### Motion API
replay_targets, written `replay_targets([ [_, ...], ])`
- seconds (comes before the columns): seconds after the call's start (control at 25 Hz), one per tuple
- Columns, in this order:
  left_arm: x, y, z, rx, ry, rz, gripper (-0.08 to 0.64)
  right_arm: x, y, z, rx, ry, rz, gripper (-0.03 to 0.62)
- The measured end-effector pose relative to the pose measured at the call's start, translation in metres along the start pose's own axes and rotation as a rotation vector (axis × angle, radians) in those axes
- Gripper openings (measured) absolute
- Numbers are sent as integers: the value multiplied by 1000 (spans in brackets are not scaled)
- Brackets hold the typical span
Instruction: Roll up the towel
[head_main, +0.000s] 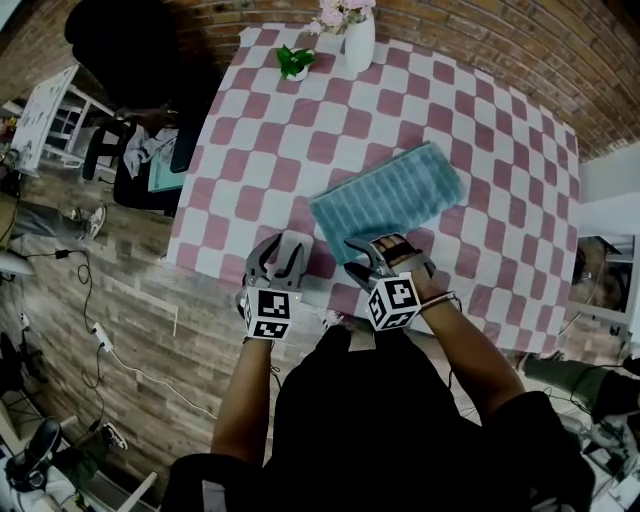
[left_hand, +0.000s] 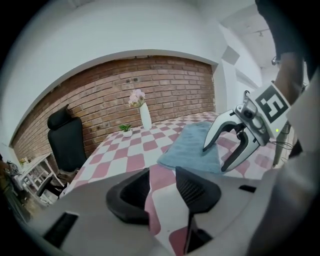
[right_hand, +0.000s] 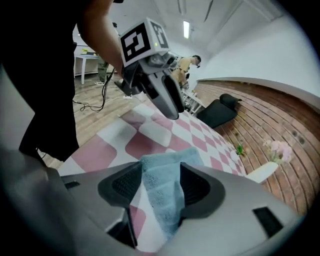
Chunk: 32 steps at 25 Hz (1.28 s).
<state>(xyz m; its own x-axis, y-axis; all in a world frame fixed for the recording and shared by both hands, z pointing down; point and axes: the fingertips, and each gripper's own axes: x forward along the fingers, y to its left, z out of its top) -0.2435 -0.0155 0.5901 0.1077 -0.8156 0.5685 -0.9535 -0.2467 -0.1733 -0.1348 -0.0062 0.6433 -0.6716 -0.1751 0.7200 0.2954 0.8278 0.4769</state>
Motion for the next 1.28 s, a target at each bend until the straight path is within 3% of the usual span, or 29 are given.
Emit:
replay_targets([
  [0.16, -11, -1, -7, 0, -5, -22, 163, 19, 12, 3, -18, 43, 57, 224],
  [0.32, -22, -1, -15, 13, -6, -48, 163, 31, 9, 3, 109, 62, 79, 211],
  [0.48, -32, 5, -21, 19, -14, -57, 161, 32, 1, 2, 156, 90, 39, 63],
  [0.6, -36, 8, -22, 33, -22, -67, 161, 28, -9, 4, 237, 77, -3, 46],
  [0.76, -35, 4, -17, 59, -31, -97, 161, 14, -30, 6, 474, 23, -82, 44],
  [0.88, -27, -9, -12, 123, -27, -135, 161, -1, -53, 2, 668, -29, -169, 44],
  [1.08, -6, -50, 0, 334, -18, -240, 158, -27, -83, -19, 1019, -174, -279, 43],
  [1.28, 24, -98, 9, 576, -11, -354, 150, -56, -101, -46, 1321, -301, -315, 44],
])
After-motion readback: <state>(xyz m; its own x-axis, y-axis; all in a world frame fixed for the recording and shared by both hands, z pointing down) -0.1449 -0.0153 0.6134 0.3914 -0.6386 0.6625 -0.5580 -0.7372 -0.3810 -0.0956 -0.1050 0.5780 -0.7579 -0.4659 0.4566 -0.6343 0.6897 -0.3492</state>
